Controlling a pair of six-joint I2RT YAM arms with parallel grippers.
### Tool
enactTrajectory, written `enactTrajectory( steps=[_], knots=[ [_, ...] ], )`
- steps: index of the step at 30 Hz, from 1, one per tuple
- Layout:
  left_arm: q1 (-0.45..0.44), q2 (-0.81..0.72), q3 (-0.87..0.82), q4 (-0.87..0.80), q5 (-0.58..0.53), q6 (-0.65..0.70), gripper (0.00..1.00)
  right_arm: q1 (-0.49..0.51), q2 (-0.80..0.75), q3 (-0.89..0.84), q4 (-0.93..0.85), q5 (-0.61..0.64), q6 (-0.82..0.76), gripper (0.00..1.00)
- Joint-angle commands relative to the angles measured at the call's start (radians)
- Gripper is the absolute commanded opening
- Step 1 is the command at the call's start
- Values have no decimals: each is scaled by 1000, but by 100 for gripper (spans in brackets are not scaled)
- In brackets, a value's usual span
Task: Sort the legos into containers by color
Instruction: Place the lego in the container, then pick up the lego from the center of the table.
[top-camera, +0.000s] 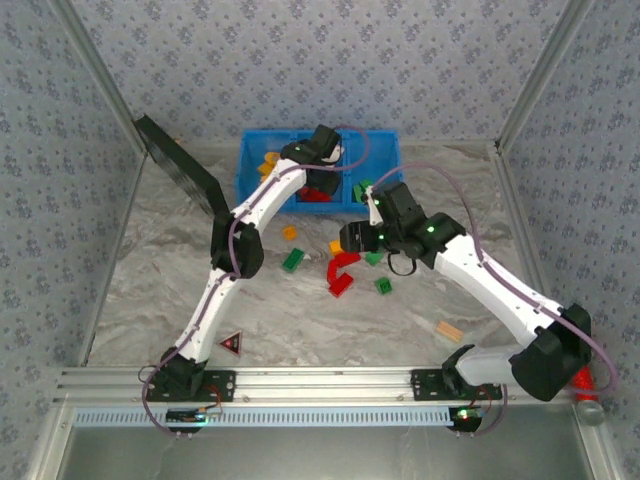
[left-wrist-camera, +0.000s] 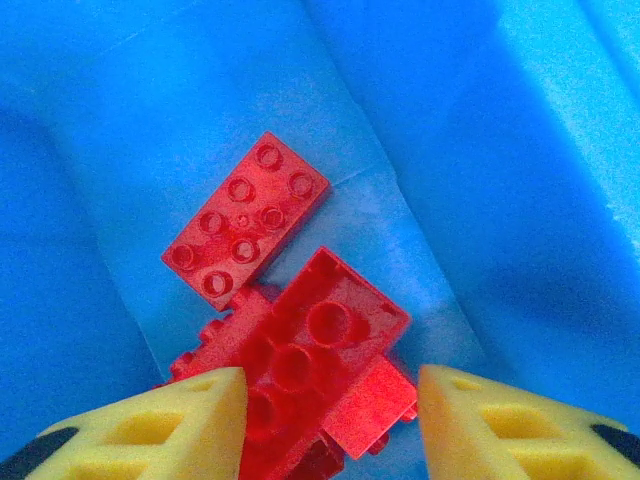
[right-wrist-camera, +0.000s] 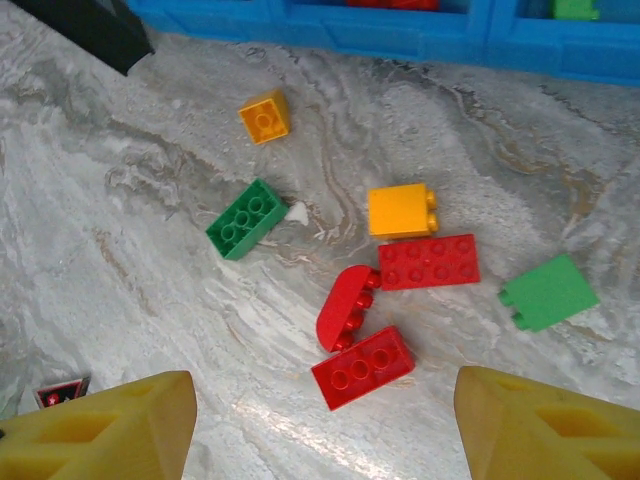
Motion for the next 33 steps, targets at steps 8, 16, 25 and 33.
enactTrajectory(
  steps=[8,16,25,33],
  knots=[
    [41,-135,7,-17,52,-41,49,114,95,45,78,-7,84,71],
    [156,-386,-118,-4,125,-75,50,186,347,186,42,36,280,72],
    [267,-813,-569,141,124,-90,55,233,616,340,70,-7,486,74],
    [359,-1103,-873,154,148,-100,59,239,774,428,52,8,540,73]
  ],
)
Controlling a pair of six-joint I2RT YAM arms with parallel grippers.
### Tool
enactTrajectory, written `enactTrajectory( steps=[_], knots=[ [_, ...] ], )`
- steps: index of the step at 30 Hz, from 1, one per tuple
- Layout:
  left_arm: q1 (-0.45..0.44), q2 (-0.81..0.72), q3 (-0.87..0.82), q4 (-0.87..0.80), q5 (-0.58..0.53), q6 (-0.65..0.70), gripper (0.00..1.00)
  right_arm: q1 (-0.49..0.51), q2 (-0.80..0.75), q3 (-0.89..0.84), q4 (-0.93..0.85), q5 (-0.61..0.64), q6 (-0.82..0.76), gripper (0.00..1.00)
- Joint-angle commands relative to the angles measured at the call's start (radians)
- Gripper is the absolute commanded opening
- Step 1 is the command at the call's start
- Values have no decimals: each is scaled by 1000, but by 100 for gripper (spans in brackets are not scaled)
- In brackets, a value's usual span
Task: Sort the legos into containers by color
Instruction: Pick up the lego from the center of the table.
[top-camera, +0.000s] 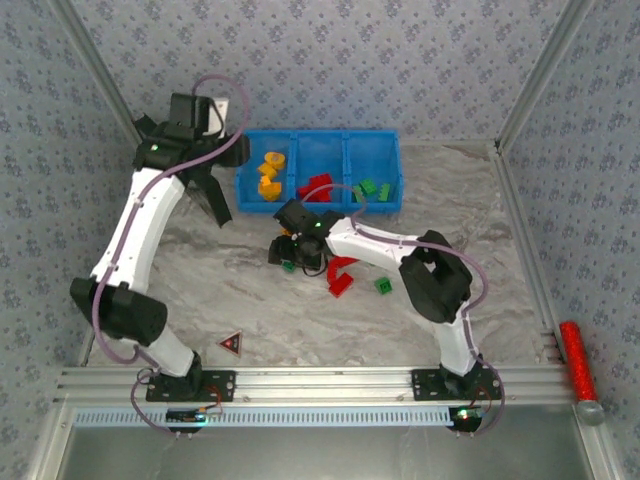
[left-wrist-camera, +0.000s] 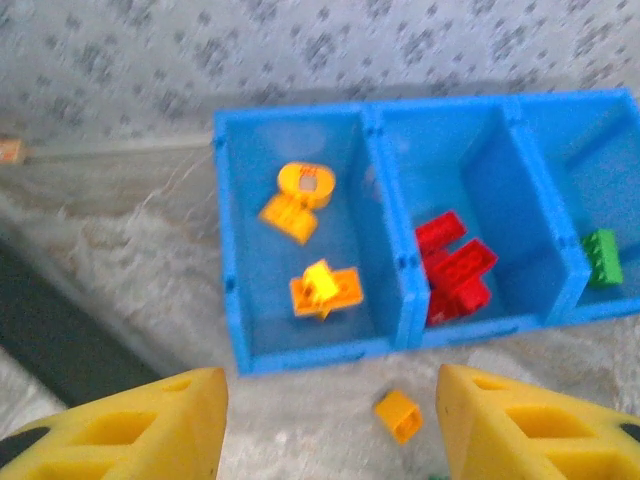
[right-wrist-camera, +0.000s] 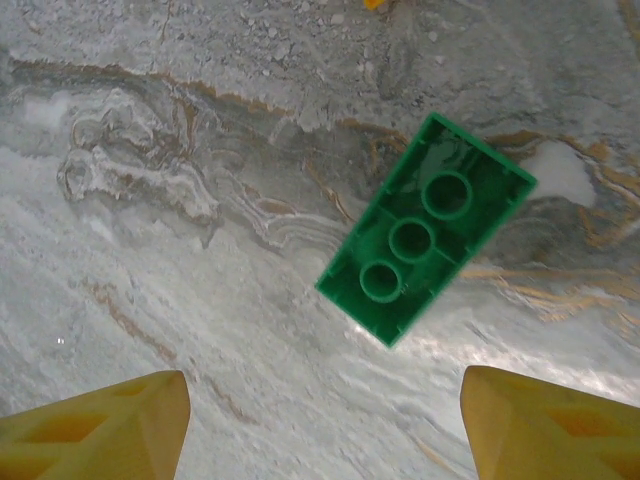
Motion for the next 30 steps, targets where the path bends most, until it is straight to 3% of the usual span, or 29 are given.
enactTrajectory(
  steps=[1,5,15,23,30],
  knots=[
    [37,-113,-88,11,38,-6,59,2,71,63,-67,37,45,73],
    [65,-215,-163,-30,48,12,60,6,138,137,-192,112,31,72],
    [82,-323,-274,-71,51,38,62,-24,201,169,-175,160,7,65],
    [83,-335,-294,-89,60,19,63,-51,246,171,-159,159,-71,36],
    [83,-337,-358,-122,56,-25,64,-65,174,103,-189,171,-179,23]
  ],
)
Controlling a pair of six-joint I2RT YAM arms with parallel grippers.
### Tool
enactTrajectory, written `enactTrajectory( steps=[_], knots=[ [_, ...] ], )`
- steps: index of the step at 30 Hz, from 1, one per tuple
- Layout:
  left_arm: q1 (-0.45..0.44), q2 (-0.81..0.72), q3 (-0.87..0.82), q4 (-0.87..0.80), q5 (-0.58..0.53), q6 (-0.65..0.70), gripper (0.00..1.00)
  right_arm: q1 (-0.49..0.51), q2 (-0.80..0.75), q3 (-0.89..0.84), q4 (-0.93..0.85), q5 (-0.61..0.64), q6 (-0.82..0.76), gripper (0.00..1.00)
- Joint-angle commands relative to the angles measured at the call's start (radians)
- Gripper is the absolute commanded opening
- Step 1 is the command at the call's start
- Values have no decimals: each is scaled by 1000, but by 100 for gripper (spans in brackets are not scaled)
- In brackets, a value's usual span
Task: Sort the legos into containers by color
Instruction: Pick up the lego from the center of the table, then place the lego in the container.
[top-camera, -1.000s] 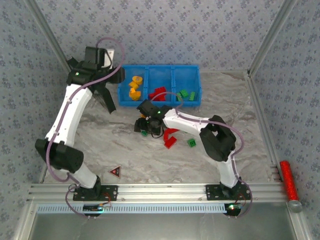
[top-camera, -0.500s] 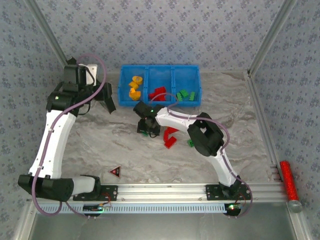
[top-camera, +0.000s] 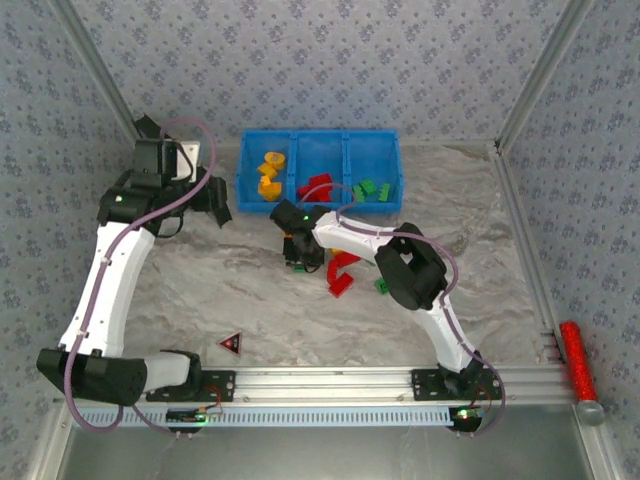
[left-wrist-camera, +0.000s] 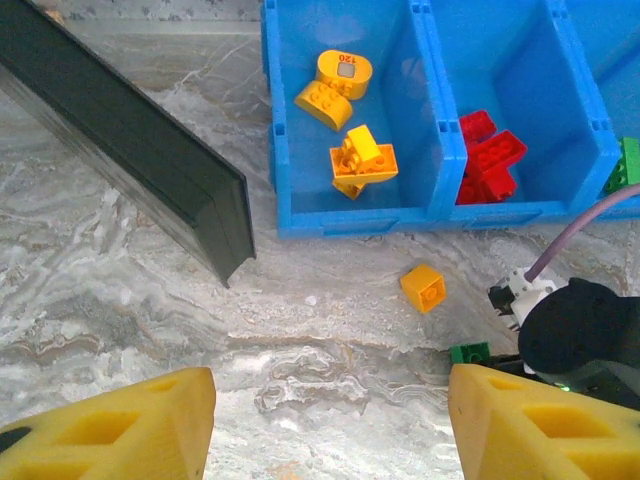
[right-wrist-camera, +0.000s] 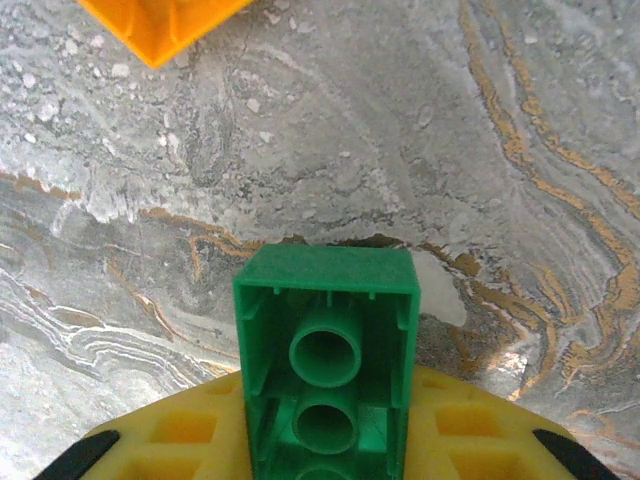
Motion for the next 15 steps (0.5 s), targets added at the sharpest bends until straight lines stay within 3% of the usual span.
enactTrajectory(
  steps=[1,7,15],
  knots=[
    [8,-23,-57,-43,3,-42,64,-35,-28,-68,-14,61,-93,22],
    [2,-20,-176,14,30,-131,64,-74,-259,-167,-43,109,-213,21],
    [-36,-2,-275,87,36,-194,64,-211,-488,-199,-79,208,-395,21]
  ],
)
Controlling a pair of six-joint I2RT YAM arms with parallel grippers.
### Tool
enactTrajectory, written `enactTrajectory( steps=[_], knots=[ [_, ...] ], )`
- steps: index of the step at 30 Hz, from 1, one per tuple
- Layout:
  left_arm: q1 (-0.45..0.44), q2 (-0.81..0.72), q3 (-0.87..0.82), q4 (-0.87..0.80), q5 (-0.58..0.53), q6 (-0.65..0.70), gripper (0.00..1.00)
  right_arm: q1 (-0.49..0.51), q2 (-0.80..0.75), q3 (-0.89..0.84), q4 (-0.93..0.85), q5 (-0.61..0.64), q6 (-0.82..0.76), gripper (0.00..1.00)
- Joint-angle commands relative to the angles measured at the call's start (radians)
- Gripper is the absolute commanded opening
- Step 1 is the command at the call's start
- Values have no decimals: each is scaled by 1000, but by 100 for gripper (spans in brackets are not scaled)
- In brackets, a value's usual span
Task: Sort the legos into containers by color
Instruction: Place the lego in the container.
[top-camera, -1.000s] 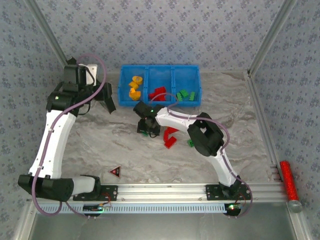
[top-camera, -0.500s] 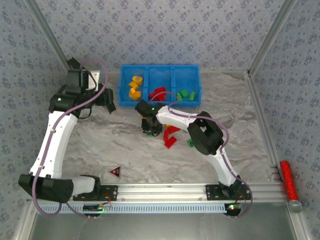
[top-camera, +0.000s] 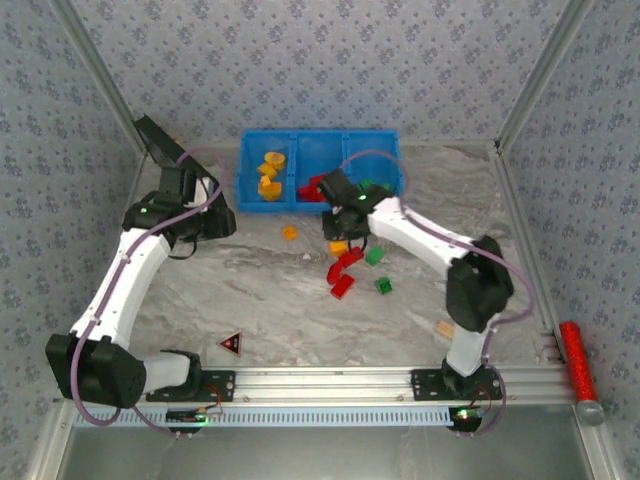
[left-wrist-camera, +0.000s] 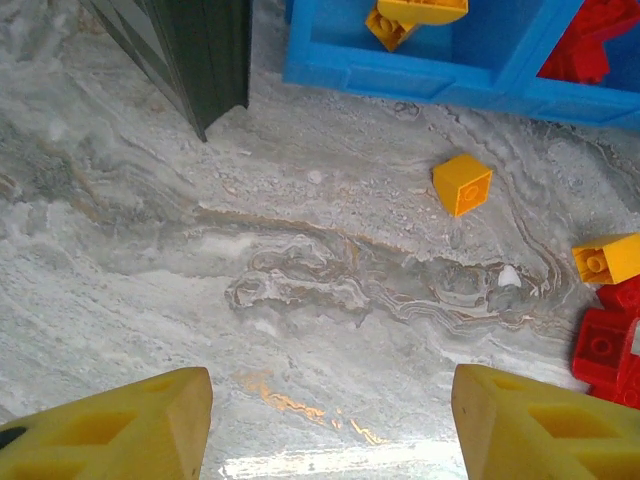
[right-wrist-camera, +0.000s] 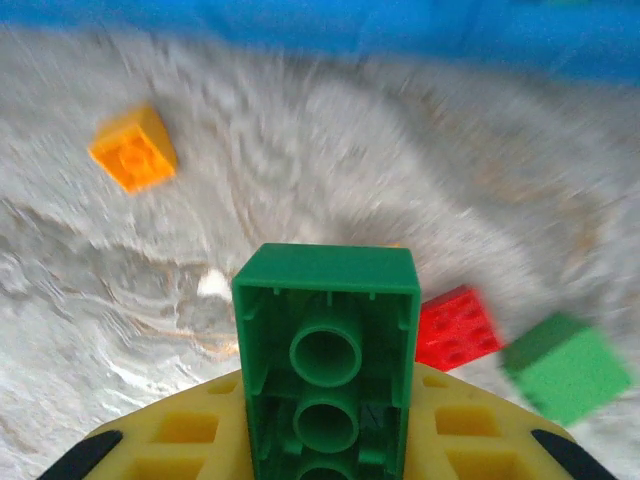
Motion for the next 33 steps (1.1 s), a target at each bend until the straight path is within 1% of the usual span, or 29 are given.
enactTrajectory(
  steps=[1,3,7,9,14,21,25,33],
  knots=[
    [-26,13,-12,51,18,-47,64,-64,-51,3,-36,81,-125,21],
    [-55,36,-11,57,18,-42,66,-118,-44,24,-26,100,-167,22],
    [-116,100,9,47,12,-46,67,-187,13,89,-9,162,-246,22],
    [-150,123,9,59,11,-59,67,-226,51,121,11,160,-272,22],
    [-198,177,9,105,19,-100,67,-296,162,218,35,113,-299,22],
    [-253,273,45,145,23,-142,67,-335,315,361,30,77,-328,22],
    [-282,327,65,172,14,-176,67,-348,379,415,31,61,-340,23],
    [-310,461,121,247,-48,-217,68,-356,469,478,24,41,-366,33]
  ],
)
